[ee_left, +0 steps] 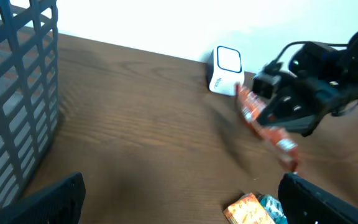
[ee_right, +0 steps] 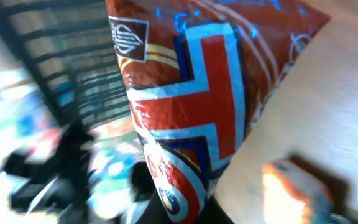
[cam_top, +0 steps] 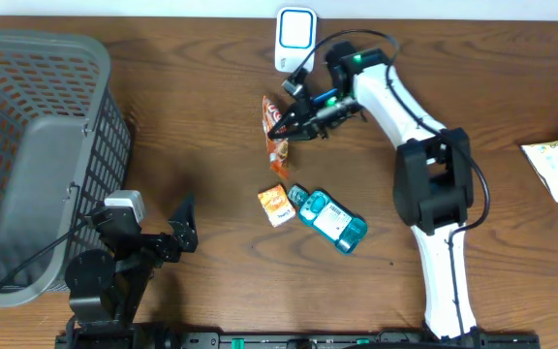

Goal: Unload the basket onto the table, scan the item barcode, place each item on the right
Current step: 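Lift the TOP bar and hold it before the scanner window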

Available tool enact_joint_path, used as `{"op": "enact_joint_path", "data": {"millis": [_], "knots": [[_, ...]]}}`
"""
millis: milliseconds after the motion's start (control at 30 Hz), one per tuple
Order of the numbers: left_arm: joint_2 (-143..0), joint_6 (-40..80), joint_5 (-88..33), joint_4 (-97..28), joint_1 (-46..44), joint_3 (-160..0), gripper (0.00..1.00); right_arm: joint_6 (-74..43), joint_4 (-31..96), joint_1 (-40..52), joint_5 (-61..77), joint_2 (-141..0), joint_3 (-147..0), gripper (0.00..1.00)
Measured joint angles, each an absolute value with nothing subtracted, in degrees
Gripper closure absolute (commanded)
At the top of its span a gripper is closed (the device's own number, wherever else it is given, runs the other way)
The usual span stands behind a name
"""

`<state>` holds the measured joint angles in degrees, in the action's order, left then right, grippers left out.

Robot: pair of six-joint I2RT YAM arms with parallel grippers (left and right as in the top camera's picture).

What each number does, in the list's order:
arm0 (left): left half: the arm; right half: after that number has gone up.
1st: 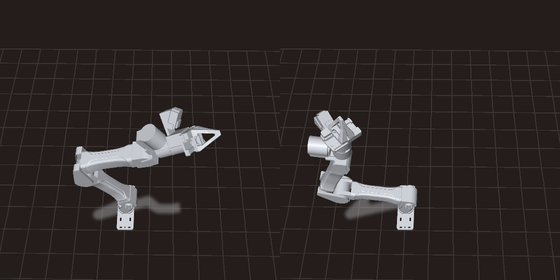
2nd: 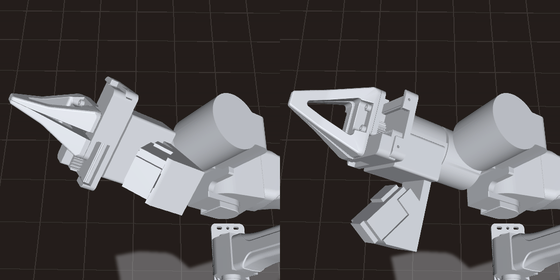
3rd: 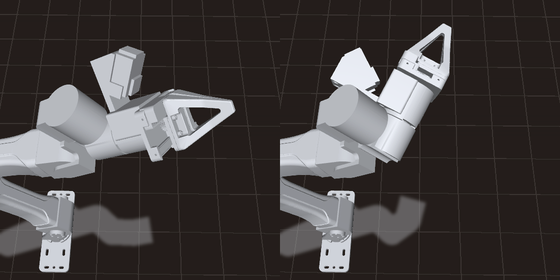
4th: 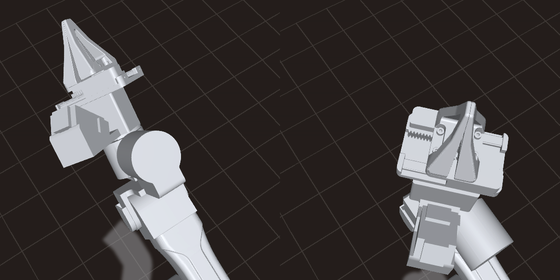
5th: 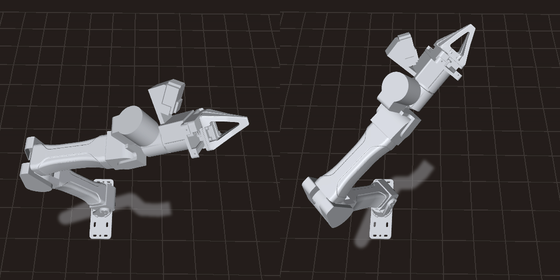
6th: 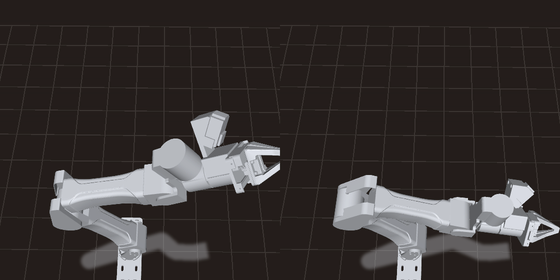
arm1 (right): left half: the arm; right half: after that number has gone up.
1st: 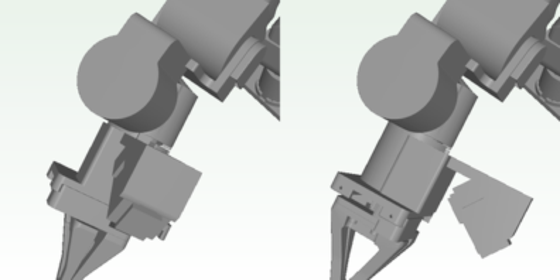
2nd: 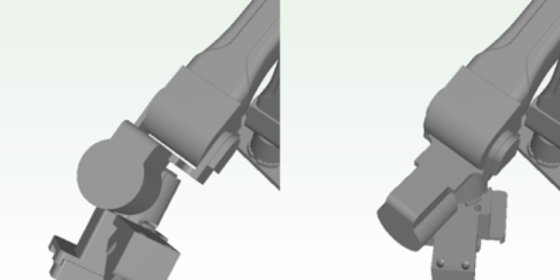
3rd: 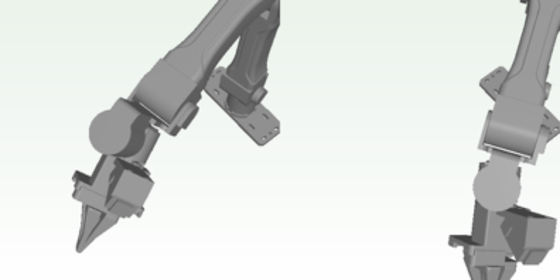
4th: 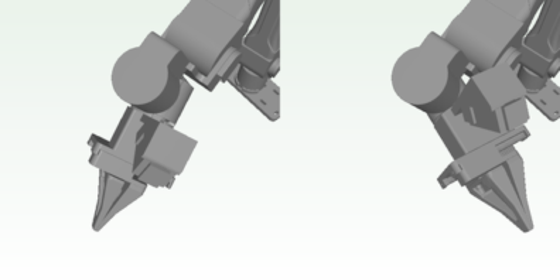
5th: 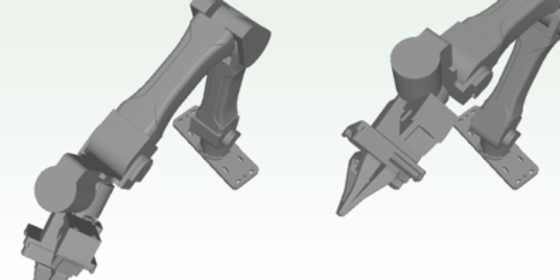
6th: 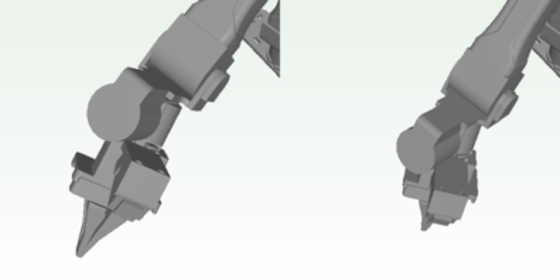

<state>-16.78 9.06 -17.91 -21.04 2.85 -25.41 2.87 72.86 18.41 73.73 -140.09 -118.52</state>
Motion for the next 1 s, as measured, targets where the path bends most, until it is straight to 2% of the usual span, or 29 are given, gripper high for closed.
{"op": "enact_joint_path", "data": {"millis": [200, 500, 1000], "knots": [[-16.78, 9.06, -17.91, -21.06, 2.85, -25.41, 0.01, 14.00, 83.92, 17.72, 83.79, -140.07, -118.50, 0.99], [-16.78, 9.06, -17.91, -21.04, 2.85, -25.41, 0.01, 28.60, 94.28, 18.85, 86.80, -140.07, -118.43, 0.99], [-16.78, 9.06, -17.91, -21.04, 2.85, -25.41, 0.01, 33.98, 95.96, 19.66, 87.46, -140.07, -118.43, 0.99]]}}
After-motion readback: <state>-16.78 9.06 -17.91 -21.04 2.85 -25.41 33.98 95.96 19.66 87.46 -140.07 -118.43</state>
